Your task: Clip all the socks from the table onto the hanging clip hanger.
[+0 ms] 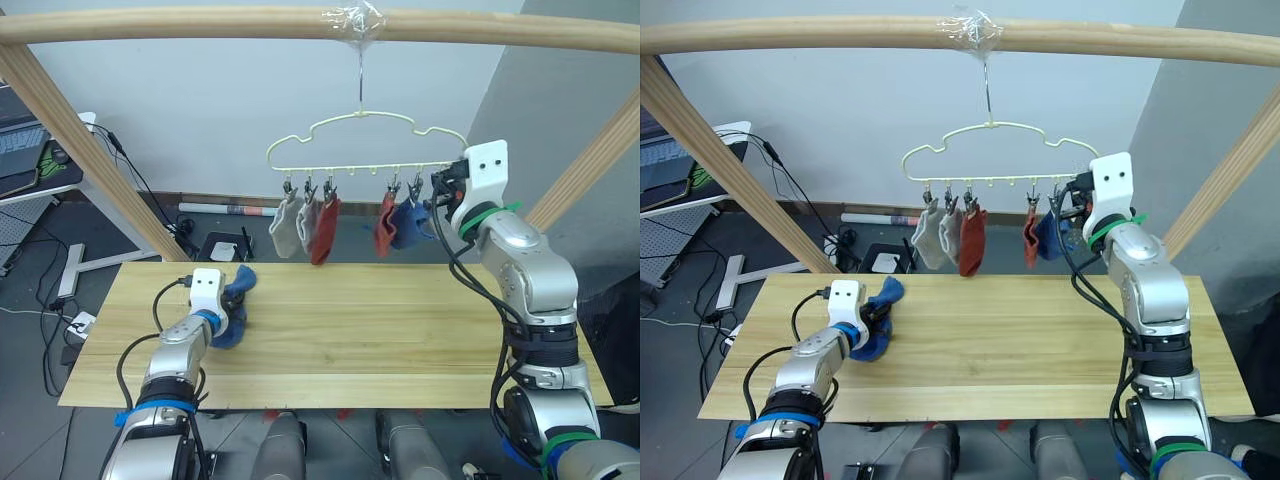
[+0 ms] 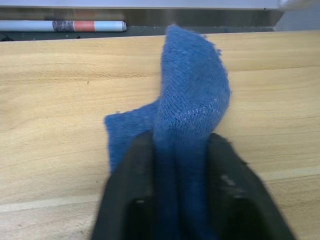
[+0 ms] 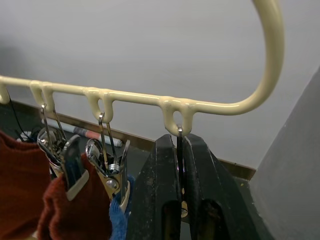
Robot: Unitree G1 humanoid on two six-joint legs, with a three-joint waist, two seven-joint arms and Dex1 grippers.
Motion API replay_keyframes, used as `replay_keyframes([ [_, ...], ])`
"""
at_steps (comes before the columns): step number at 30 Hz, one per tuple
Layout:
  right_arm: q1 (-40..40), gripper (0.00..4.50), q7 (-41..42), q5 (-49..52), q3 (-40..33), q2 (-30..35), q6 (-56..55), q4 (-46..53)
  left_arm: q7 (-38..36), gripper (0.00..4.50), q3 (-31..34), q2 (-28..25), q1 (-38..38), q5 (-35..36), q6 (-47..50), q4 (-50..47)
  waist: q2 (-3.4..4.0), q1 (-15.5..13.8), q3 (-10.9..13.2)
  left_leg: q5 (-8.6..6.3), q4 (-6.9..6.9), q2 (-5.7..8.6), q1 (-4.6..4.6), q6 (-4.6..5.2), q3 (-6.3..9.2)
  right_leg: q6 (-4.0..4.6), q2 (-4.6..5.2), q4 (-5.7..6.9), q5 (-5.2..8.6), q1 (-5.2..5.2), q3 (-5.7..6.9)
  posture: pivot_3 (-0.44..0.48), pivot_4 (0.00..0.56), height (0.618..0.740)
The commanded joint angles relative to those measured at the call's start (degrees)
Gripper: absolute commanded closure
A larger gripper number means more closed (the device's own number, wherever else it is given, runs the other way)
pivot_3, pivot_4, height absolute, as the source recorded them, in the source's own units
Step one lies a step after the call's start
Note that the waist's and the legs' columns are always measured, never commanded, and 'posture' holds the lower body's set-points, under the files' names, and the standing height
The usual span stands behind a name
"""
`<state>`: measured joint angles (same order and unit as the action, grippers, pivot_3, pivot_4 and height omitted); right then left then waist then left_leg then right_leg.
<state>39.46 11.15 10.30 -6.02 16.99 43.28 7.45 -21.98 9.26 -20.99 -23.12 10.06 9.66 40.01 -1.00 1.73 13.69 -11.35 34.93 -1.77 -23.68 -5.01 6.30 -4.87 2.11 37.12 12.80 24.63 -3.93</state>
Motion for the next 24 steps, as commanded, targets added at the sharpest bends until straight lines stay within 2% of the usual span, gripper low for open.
replay_keyframes([
  [1,1.3,4.50,-0.8,1.3,-2.3,-0.3,1.1,0.0,-1.6,4.49,-2.4,2.2,2.3,-0.9,-0.8,-2.4,0.00,0.0,0.0,0.00,0.00,0.00,0.01,0.00,0.00,0.00,0.00,0.00,0.00,0.00,0.00,0.023,0.226,0.740],
  [5,1.5,4.50,-2.1,2.9,-4.1,-2.1,4.0,0.3,-4.2,4.49,-5.3,5.7,5.3,0.1,0.7,-10.6,0.01,-0.1,0.0,0.00,0.00,0.01,0.00,0.00,0.01,0.04,0.02,-0.03,-0.02,-0.05,0.01,0.023,0.226,0.740],
  [8,3.5,4.50,-2.4,6.6,-7.5,-1.9,10.3,0.3,-6.7,4.49,-11.0,10.5,7.4,2.9,5.5,-27.2,0.00,-0.2,0.0,0.00,0.01,0.04,-0.05,0.00,0.02,0.09,0.06,-0.08,-0.06,-0.06,0.02,0.016,0.226,0.740],
  [14,7.3,4.50,-1.9,11.2,-10.2,0.0,21.1,1.4,-8.6,4.49,-17.1,16.5,6.2,10.7,18.8,-46.0,0.00,0.2,0.0,0.00,0.04,0.05,-0.07,0.01,0.09,0.16,0.05,-0.07,-0.12,-0.05,0.07,0.014,0.226,0.740],
  [18,10.7,4.50,-2.3,14.2,-12.6,0.5,28.3,1.7,-7.9,4.49,-19.4,20.5,3.6,15.0,25.0,-51.7,0.00,0.3,0.0,0.00,0.04,0.05,-0.07,0.01,0.07,-0.04,0.04,-0.10,0.01,-0.06,0.06,0.003,0.225,0.740],
  [21,14.1,4.50,-4.3,16.2,-17.0,-1.4,34.9,1.5,-6.8,4.49,-20.1,23.2,1.4,16.4,27.2,-52.0,0.01,0.2,0.0,0.00,0.06,0.05,-0.10,0.01,0.07,-0.05,0.04,-0.12,0.01,-0.06,0.06,-0.011,0.224,0.740],
  [24,14.6,4.50,-4.4,16.4,-17.4,-1.4,36.2,2.0,-6.2,4.49,-20.3,25.1,0.3,16.6,27.1,-49.9,0.01,0.4,0.0,-0.01,0.05,0.05,-0.10,0.02,0.06,-0.02,0.04,-0.14,0.03,-0.05,0.07,-0.011,0.224,0.740],
])
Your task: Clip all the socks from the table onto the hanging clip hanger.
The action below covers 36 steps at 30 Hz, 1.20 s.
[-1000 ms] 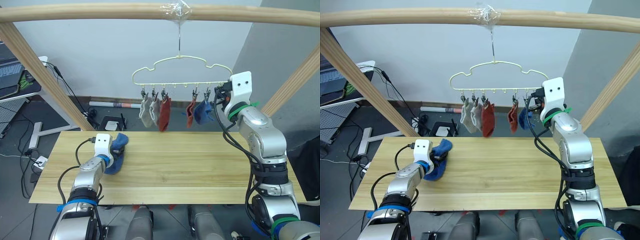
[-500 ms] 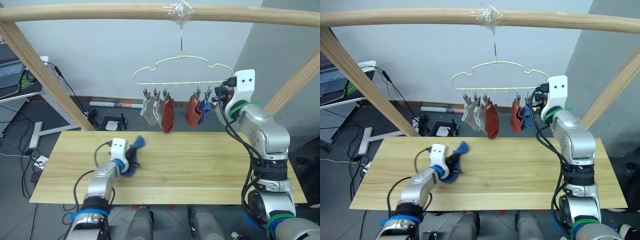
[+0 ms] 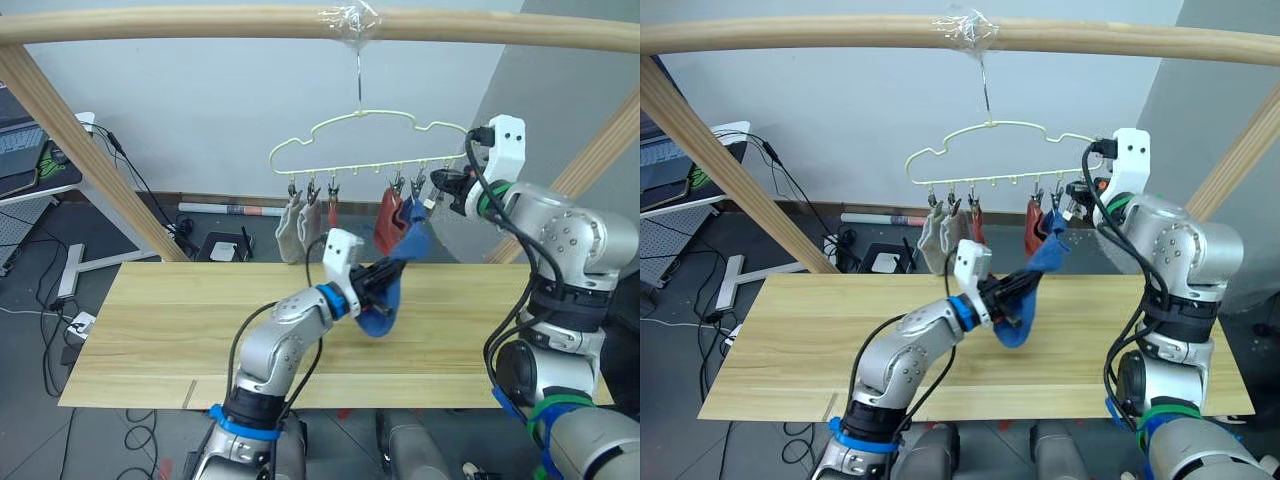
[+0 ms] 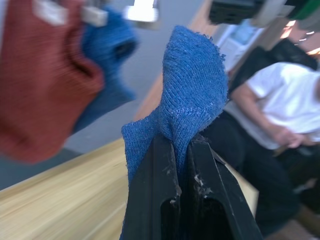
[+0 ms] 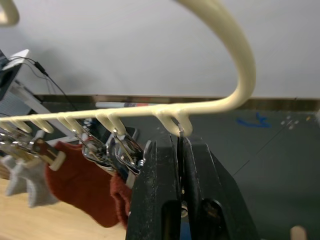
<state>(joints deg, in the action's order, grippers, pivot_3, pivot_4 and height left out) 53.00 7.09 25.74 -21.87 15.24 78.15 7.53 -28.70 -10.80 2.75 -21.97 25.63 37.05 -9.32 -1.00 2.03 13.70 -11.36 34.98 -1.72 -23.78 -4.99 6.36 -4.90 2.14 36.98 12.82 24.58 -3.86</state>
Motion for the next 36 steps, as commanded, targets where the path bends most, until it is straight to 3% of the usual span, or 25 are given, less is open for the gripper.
replay_keyframes([
  [1,1.0,4.50,-0.8,1.0,-2.2,0.0,2.1,2.0,0.8,4.49,-0.4,1.9,-1.1,0.3,-1.5,1.3,0.01,0.1,0.0,0.00,-0.01,0.00,0.00,0.01,0.00,0.01,0.00,0.00,0.01,0.00,0.01,-0.026,0.220,0.740],
  [12,2.7,4.50,-3.0,0.9,-7.3,-3.2,10.9,5.5,3.9,4.49,3.7,8.7,-6.6,1.6,-6.4,15.0,0.01,0.3,0.0,-0.01,0.00,0.02,-0.06,0.01,0.00,0.00,0.00,-0.06,0.02,0.02,0.02,-0.061,0.221,0.740],
  [27,3.3,4.50,-2.8,-0.2,-8.4,-5.9,14.3,7.5,1.8,4.49,4.4,8.5,-10.1,2.3,-6.1,14.9,0.02,1.2,0.0,-0.01,-0.02,0.02,-0.07,0.01,0.00,-0.02,0.00,-0.06,0.03,0.04,0.02,-0.069,0.221,0.740],
  [30,4.1,3.70,-2.5,0.2,-9.7,-6.4,14.3,7.4,1.7,4.50,4.5,8.9,-9.5,3.2,-5.0,14.0,0.02,1.2,0.0,-0.01,-0.02,0.02,-0.08,0.01,0.00,-0.02,0.00,-0.07,0.03,0.04,0.02,-0.069,0.221,0.740],
  [36,4.5,1.42,-1.8,0.9,-10.3,-5.4,14.3,7.2,1.6,4.50,4.5,8.9,-9.3,4.5,-3.7,13.3,0.03,1.6,0.0,-0.01,-0.03,0.02,-0.07,0.01,0.00,-0.02,0.00,-0.05,0.04,0.07,0.01,-0.066,0.213,0.740],
])
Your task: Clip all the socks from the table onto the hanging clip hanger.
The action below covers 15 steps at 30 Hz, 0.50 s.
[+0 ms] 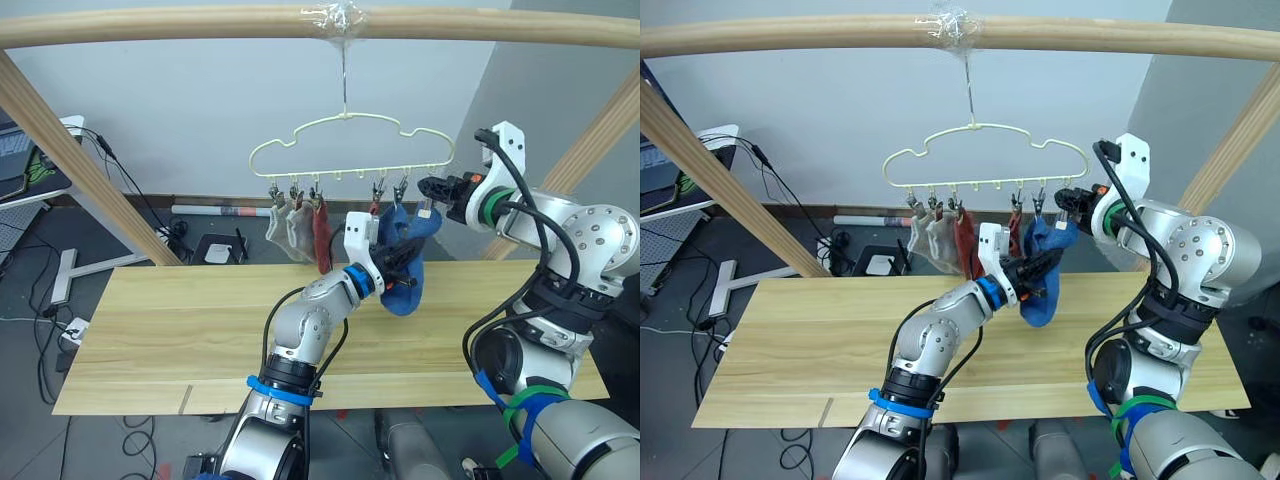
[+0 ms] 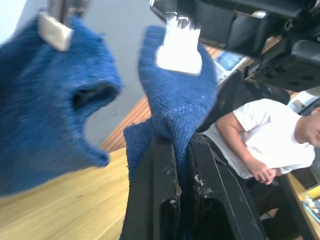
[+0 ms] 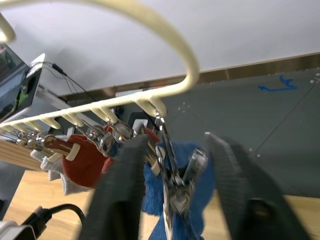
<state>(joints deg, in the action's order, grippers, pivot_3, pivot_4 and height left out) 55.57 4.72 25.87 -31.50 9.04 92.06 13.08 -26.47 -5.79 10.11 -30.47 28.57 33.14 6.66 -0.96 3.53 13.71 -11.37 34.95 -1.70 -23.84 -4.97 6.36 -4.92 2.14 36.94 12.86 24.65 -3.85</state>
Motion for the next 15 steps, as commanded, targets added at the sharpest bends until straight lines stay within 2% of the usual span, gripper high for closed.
replay_keyframes([
  [1,2.0,1.12,0.7,0.8,-0.7,1.2,0.4,1.6,-0.5,4.50,-0.5,1.7,-0.8,1.7,0.4,-2.6,0.00,0.1,0.0,0.00,0.00,0.00,0.00,0.00,0.00,0.00,0.00,0.00,0.00,0.00,0.00,-0.066,0.213,0.740],
  [4,2.9,0.02,1.0,0.6,-0.5,2.2,0.4,1.6,-0.2,4.50,-0.4,2.0,-1.3,2.3,1.1,-2.4,0.00,0.1,0.0,0.00,0.00,0.00,-0.01,0.00,-0.01,0.00,0.00,0.00,0.00,0.00,0.00,-0.072,0.203,0.740],
  [8,4.4,0.02,3.2,1.2,2.7,6.0,-1.8,1.5,-0.2,4.50,-0.4,2.9,-2.8,1.7,0.4,0.1,0.02,0.2,0.0,0.00,0.00,0.00,-0.02,0.00,-0.02,-0.01,0.00,-0.01,0.00,0.02,-0.01,-0.083,0.196,0.740],
  [9,4.4,0.00,3.5,1.2,3.0,6.5,-1.8,1.9,-0.3,3.89,-0.1,3.0,-3.0,2.0,0.5,0.7,0.02,0.3,0.0,0.00,0.00,0.00,-0.02,0.00,-0.02,-0.01,0.00,-0.01,0.00,0.02,-0.01,-0.083,0.196,0.740],
  [15,2.8,0.00,4.4,1.1,3.4,7.8,-0.9,4.4,-0.6,2.27,0.3,2.8,-3.1,3.2,2.2,1.2,0.02,0.8,0.0,0.00,0.00,0.00,-0.03,0.00,-0.03,-0.01,0.00,-0.01,0.00,0.03,-0.01,-0.092,0.190,0.740],
])
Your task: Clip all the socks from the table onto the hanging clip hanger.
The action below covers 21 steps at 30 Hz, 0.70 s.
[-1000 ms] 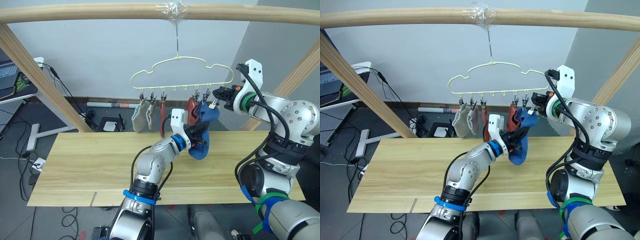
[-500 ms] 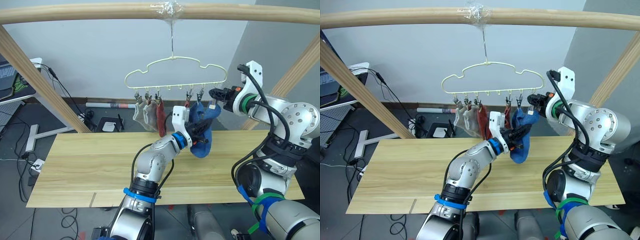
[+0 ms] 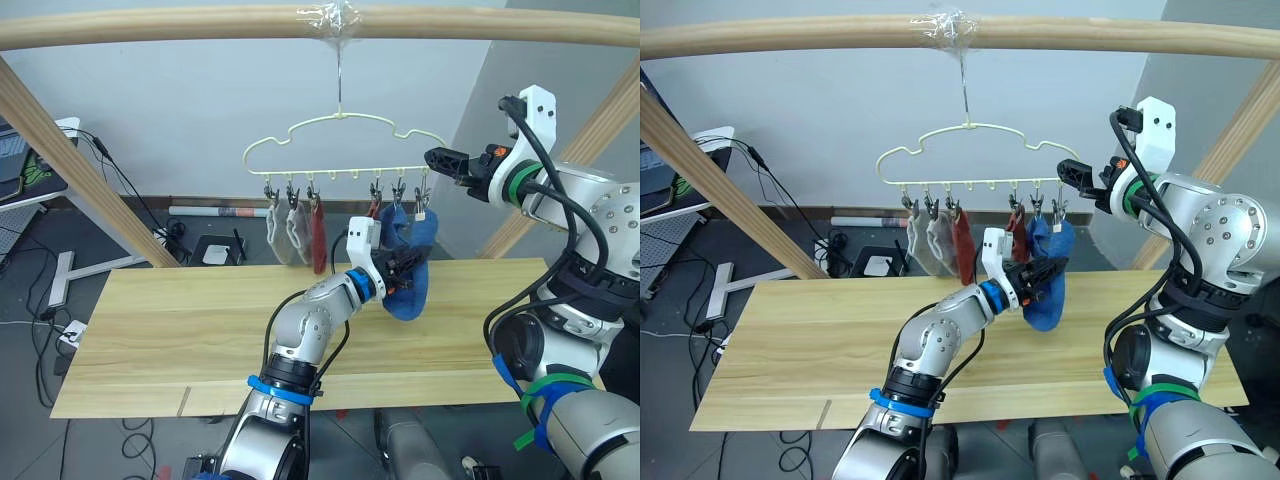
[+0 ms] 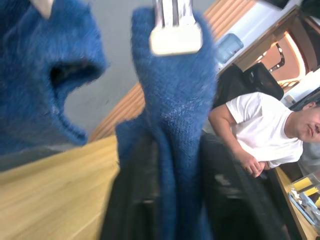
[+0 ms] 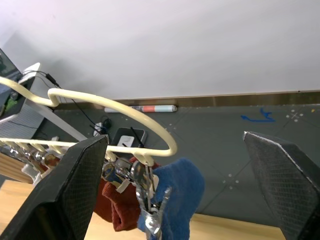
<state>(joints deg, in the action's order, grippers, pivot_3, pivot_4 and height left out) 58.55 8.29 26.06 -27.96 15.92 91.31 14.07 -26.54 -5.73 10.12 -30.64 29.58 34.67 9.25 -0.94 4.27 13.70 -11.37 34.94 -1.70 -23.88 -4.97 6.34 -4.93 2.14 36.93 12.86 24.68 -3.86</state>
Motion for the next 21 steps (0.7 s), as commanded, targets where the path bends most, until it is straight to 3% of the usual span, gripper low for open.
replay_keyframes([
  [1,-0.4,0.00,0.9,0.8,-0.1,1.0,0.0,3.8,-0.5,1.94,0.3,2.7,-2.9,2.4,0.9,-1.4,0.00,0.1,0.0,0.00,0.00,0.00,0.00,0.00,0.00,0.00,0.00,0.00,0.00,0.00,0.00,-0.092,0.190,0.740],
  [7,-2.1,0.00,1.4,0.6,-0.1,1.4,0.4,5.7,-0.5,0.16,0.4,1.8,-1.8,2.9,2.1,-1.1,0.01,0.5,0.0,0.00,0.00,0.00,0.01,0.00,0.00,-0.01,0.00,0.01,0.00,0.00,-0.01,-0.090,0.183,0.740],
  [10,-4.0,0.00,2.3,0.9,0.0,2.3,0.3,7.0,-1.2,0.04,-0.7,-1.7,1.4,0.9,2.1,-2.9,0.01,0.6,0.0,0.00,0.00,0.00,0.02,0.00,0.00,-0.01,0.00,0.02,0.00,0.00,0.00,-0.073,0.176,0.740],
  [14,-12.4,0.00,6.2,1.8,-0.5,7.6,-2.5,9.2,-5.2,0.04,2.5,-14.1,5.7,2.5,6.2,-11.8,0.03,0.6,0.0,0.00,-0.07,-0.01,0.03,0.00,0.00,0.06,-0.01,0.05,-0.02,0.02,-0.03,-0.054,0.180,0.740],
  [16,-16.0,0.00,9.9,2.7,0.2,11.3,-7.2,8.5,-9.7,0.04,5.9,-24.2,6.5,3.4,8.0,-14.4,0.04,0.7,0.0,0.00,-0.08,-0.02,0.02,0.00,-0.02,0.07,-0.02,0.11,-0.02,0.12,-0.06,-0.036,0.182,0.740],
  [18,-19.6,0.00,13.9,3.3,1.3,14.8,-12.1,7.4,-13.5,0.04,8.6,-33.6,6.9,2.2,7.3,-14.0,0.04,0.9,0.0,0.01,-0.08,-0.02,-0.03,-0.01,-0.12,0.00,-0.03,0.18,0.00,0.29,-0.14,-0.024,0.182,0.740],
  [21,-25.9,0.00,20.6,2.1,5.6,21.0,-21.8,6.5,-17.2,0.04,10.1,-41.5,6.9,1.3,6.3,-11.6,0.05,0.7,0.0,0.02,-0.04,-0.04,0.01,0.01,-0.15,0.02,-0.04,0.13,0.04,0.24,-0.15,0.008,0.180,0.740],
])
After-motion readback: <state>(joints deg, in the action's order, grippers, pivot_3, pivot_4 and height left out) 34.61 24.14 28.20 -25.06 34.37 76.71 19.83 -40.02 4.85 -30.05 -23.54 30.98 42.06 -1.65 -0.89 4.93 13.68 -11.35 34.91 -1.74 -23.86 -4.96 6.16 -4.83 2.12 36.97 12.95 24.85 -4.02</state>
